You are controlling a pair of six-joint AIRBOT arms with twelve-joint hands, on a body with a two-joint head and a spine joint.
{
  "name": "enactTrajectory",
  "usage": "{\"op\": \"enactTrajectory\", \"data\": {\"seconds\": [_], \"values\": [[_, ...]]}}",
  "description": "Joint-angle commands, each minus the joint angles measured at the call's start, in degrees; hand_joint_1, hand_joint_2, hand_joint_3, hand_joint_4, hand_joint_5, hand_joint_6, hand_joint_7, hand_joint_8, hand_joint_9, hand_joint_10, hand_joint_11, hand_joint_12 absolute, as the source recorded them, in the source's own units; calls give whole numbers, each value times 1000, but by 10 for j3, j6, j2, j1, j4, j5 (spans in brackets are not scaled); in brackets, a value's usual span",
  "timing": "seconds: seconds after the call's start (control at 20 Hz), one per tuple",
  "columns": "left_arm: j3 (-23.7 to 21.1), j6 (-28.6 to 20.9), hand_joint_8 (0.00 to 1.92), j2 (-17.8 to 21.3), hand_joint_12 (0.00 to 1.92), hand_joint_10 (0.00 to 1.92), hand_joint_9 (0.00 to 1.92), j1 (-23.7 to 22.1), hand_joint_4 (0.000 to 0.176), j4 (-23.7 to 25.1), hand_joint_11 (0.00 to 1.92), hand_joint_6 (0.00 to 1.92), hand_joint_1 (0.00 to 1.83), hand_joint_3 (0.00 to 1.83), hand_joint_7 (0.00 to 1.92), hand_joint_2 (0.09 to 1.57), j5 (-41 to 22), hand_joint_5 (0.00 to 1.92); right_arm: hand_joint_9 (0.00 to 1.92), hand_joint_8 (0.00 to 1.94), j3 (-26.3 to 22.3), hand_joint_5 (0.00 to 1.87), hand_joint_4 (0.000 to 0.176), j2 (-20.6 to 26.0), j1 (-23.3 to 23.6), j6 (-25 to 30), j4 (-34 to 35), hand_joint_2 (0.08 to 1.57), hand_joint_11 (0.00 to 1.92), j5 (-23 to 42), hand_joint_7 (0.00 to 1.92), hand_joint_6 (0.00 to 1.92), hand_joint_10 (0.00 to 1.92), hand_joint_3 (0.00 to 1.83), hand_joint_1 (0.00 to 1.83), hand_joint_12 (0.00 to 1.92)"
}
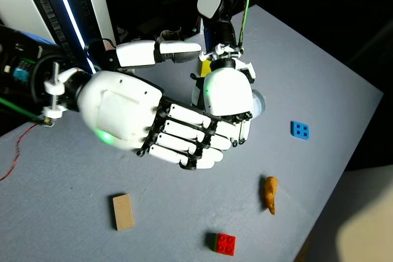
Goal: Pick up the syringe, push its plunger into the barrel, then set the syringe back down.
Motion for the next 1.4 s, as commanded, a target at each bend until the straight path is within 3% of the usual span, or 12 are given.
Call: {"op": "enactTrajectory", "data": {"seconds": [0.0,0.2,0.6,0.65,0.7,0.75,0.8,0.85,0.9,1.05,1.15,1.35], "values": [[4,2,1063,-5,1310,1287,894,-4,0,29,767,980,1374,0,929,1126,48,927,99,3,3,95,0,3,0,-6,-37,1054,0,41,109,2,3,0,0,424],[25,2,1070,-16,1338,1294,886,-2,0,29,735,1001,1372,1,910,1129,45,932,101,2,32,86,0,5,-3,-12,-96,1064,0,35,105,2,3,1,0,403],[39,2,1049,-19,1293,1311,865,-5,0,23,655,1133,1365,1,917,1149,31,823,99,2,52,88,0,6,8,-22,-103,1060,0,36,104,2,3,0,0,451],[38,2,1179,-19,1292,989,730,-5,0,23,525,1258,1208,6,866,1188,31,781,97,0,52,86,0,6,6,-19,-103,1058,0,35,100,1,2,0,0,441],[38,2,345,-19,1305,572,544,-5,0,23,251,390,958,0,623,1090,31,565,101,3,53,100,0,6,4,-18,-103,1058,0,33,106,6,3,0,0,438],[37,2,345,-18,1305,572,544,-5,0,23,251,390,958,0,623,1090,31,565,101,3,54,100,0,6,2,-18,-103,1058,0,31,106,6,3,0,0,438],[37,2,127,-18,1235,346,487,-5,0,23,150,181,873,0,566,1064,30,526,103,4,55,105,0,6,1,-18,-103,1061,0,30,110,8,4,1,0,437],[36,2,7,-18,966,70,368,-5,0,23,5,17,654,4,382,1081,30,396,117,3,57,109,0,6,0,-17,-100,1054,0,30,122,3,5,0,0,491],[35,2,7,-18,966,70,368,-5,0,21,5,17,654,4,382,1081,30,396,117,3,58,109,0,5,-1,-17,-94,1054,0,27,122,3,5,0,0,491],[33,2,2,-17,495,0,171,-6,0,14,0,0,410,6,171,1123,30,193,99,4,57,100,0,5,0,-15,-76,1063,0,18,109,5,3,2,0,409],[31,2,0,-15,256,0,56,-6,0,14,0,0,297,0,51,1083,30,65,114,2,57,110,0,5,-1,-12,-76,1062,0,23,124,2,3,0,0,479],[22,4,0,2,34,0,0,-11,0,14,0,0,271,0,0,980,31,1,97,3,58,87,0,6,-3,-7,-76,1050,0,28,104,2,4,0,0,443]]}}
